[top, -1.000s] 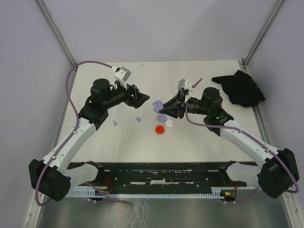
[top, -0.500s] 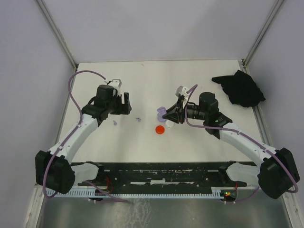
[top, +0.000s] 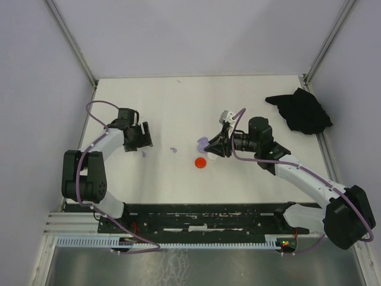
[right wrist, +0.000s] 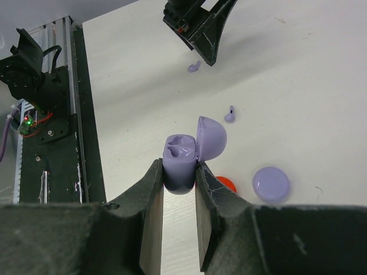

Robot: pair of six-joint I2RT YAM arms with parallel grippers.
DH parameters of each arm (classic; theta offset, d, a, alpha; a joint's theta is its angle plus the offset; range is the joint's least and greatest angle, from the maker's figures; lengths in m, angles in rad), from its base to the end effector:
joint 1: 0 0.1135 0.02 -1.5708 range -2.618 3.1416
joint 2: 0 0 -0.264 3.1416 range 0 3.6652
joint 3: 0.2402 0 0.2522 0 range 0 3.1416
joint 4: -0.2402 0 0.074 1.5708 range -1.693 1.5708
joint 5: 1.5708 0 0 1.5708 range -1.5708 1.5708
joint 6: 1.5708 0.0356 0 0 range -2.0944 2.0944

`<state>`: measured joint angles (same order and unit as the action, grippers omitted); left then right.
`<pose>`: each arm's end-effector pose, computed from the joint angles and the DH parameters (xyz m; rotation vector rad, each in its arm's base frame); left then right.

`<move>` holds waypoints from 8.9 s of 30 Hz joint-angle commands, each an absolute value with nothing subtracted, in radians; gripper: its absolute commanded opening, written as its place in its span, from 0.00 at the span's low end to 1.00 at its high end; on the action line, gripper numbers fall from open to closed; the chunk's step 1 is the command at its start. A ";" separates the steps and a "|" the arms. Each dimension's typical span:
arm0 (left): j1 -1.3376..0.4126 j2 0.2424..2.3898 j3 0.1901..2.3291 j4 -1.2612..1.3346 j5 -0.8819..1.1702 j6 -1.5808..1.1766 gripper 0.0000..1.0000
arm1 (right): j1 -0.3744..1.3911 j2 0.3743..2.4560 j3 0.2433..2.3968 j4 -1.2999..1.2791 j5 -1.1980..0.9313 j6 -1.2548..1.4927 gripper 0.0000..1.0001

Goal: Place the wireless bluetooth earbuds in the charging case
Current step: Adjust the earbud at the center of the board, then pick up the earbud from the center of the board, then place the earbud in the charging case, then adjust the earbud with the charging case, then adjust the earbud at the center of the board.

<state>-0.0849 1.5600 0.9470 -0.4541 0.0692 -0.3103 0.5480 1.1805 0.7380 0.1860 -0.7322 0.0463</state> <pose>0.3036 -0.0283 0.1897 -0.2748 2.6380 -0.2240 0.2128 0.1577 0.2815 -0.9721 1.6274 1.0770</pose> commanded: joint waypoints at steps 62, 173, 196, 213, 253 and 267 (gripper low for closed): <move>-0.135 1.684 1.037 -0.618 -0.086 -0.537 0.50 | 0.553 1.227 0.797 0.043 -0.748 -0.020 0.02; -1.056 1.115 1.157 -0.164 -0.426 -0.008 0.51 | 0.697 1.119 0.651 0.904 -0.357 0.118 0.02; -0.816 1.048 1.222 -0.234 -0.108 -0.230 0.83 | 0.697 1.113 0.651 0.871 -0.360 0.111 0.02; -0.700 1.085 1.193 -0.268 0.023 -0.282 0.74 | 0.698 1.102 0.659 0.861 -0.372 0.113 0.02; -0.531 1.672 1.221 -0.523 0.031 -0.116 0.77 | 0.696 0.959 0.520 0.512 -0.255 -0.010 0.02; -0.467 1.871 1.264 -0.484 0.164 -0.060 0.76 | 0.698 0.991 0.516 0.514 -0.269 -0.009 0.02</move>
